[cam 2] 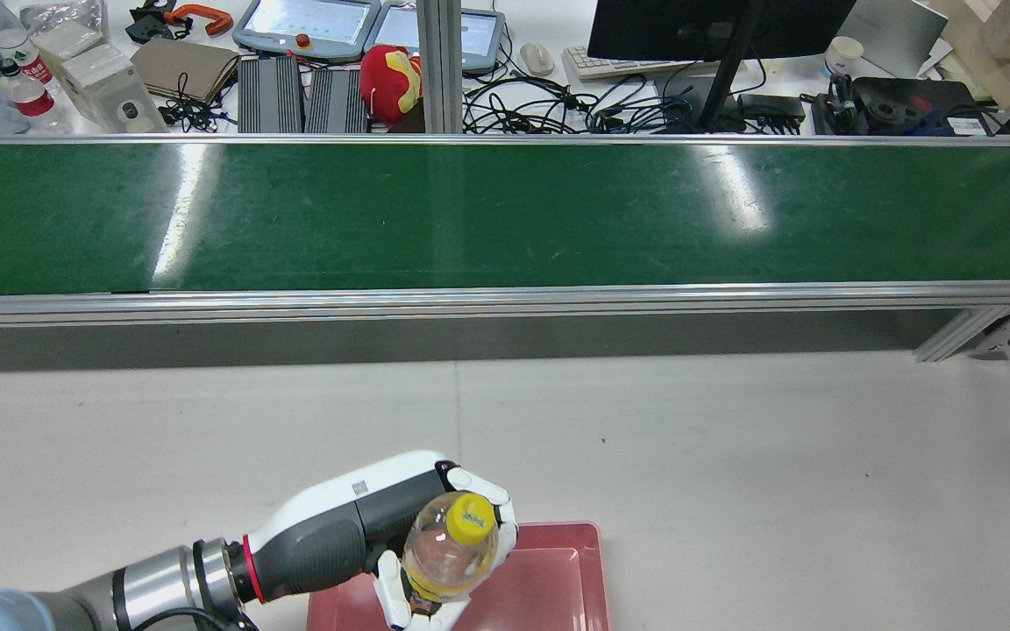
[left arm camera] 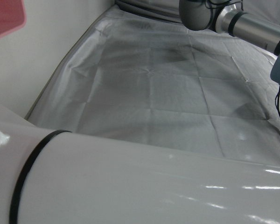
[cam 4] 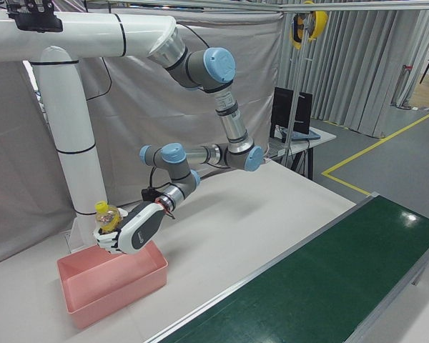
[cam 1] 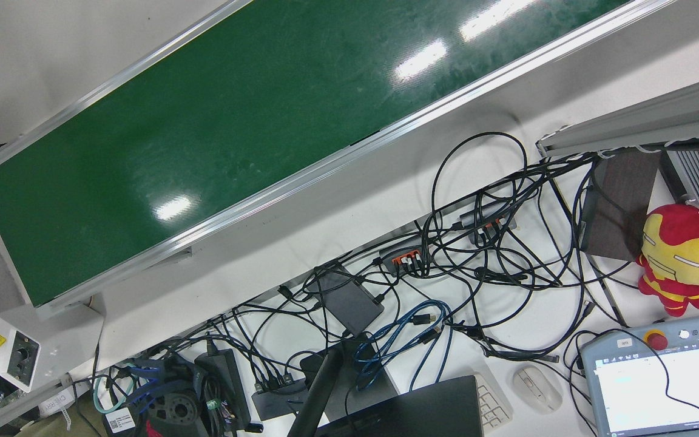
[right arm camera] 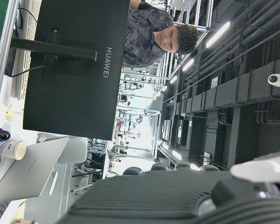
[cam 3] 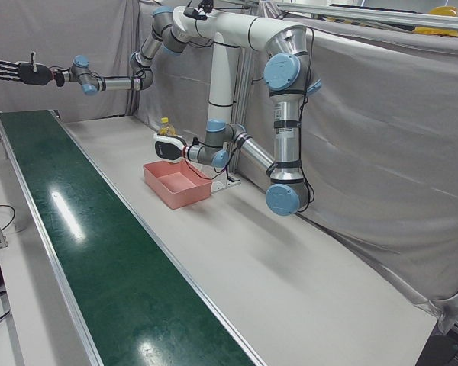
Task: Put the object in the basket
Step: 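Carry the bottle with the left hand down over the pink tray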
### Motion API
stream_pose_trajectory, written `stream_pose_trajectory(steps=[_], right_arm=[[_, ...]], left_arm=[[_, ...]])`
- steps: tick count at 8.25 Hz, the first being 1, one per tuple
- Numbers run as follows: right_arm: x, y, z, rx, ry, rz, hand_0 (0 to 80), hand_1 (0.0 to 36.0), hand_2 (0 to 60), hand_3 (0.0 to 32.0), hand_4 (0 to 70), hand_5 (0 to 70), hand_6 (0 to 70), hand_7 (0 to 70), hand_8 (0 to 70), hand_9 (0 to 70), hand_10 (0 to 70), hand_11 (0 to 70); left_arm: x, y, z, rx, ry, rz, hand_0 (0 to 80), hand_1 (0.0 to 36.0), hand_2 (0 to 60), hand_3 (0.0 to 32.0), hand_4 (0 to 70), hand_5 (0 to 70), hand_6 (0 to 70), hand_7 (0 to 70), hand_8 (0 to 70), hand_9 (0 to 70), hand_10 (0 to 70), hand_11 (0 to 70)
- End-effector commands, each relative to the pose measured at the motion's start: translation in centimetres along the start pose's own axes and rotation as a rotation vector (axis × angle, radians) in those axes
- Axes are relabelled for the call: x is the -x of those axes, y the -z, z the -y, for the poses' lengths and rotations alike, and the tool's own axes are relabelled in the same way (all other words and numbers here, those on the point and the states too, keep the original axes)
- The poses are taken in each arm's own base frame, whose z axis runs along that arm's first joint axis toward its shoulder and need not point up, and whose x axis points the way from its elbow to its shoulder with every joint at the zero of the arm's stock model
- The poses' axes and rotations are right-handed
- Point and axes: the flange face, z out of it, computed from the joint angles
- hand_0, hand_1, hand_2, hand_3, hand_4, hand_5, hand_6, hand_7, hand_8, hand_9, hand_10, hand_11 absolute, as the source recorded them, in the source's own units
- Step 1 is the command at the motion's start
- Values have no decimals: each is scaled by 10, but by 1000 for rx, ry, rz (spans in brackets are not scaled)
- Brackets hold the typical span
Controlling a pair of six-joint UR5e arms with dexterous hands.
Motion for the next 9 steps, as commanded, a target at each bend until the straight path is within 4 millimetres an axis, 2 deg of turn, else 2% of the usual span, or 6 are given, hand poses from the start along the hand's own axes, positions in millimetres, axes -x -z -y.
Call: stream_pose_trajectory(steps=[1, 3, 5, 7, 8, 9], right_arm=[[0, 0, 1, -3, 0, 0, 0, 0, 0, 0, 0, 0, 0, 0, 0, 0, 0, 0], [0, 0, 0, -1, 0, 0, 0, 0, 0, 0, 0, 0, 0, 0, 0, 0, 0, 0], [0, 0, 0, -1, 0, 0, 0, 0, 0, 0, 0, 0, 0, 0, 0, 0, 0, 0], [0, 0, 0, -1, 0, 0, 0, 0, 0, 0, 0, 0, 0, 0, 0, 0, 0, 0], [0, 0, 0, -1, 0, 0, 0, 0, 0, 0, 0, 0, 0, 0, 0, 0, 0, 0], [0, 0, 0, -1, 0, 0, 0, 0, 0, 0, 0, 0, 0, 0, 0, 0, 0, 0]], left_arm=[[79, -4, 5, -88, -2, 76, 561, 360, 600, 0, 700, 700, 700, 700, 700, 700, 445, 635], [79, 7, 18, -125, -17, 101, 468, 357, 600, 0, 259, 577, 124, 194, 280, 373, 209, 325], [83, 23, 28, -132, -15, 110, 616, 232, 54, 0, 53, 535, 1, 55, 194, 250, 141, 230], [83, 20, 26, -115, -8, 100, 532, 335, 600, 20, 55, 240, 0, 10, 108, 127, 61, 117], [80, 19, 27, -107, -6, 89, 521, 346, 600, 24, 40, 208, 0, 0, 71, 77, 32, 76], [81, 19, 26, -106, -5, 90, 687, 220, 13, 50, 13, 178, 0, 0, 57, 59, 19, 58]])
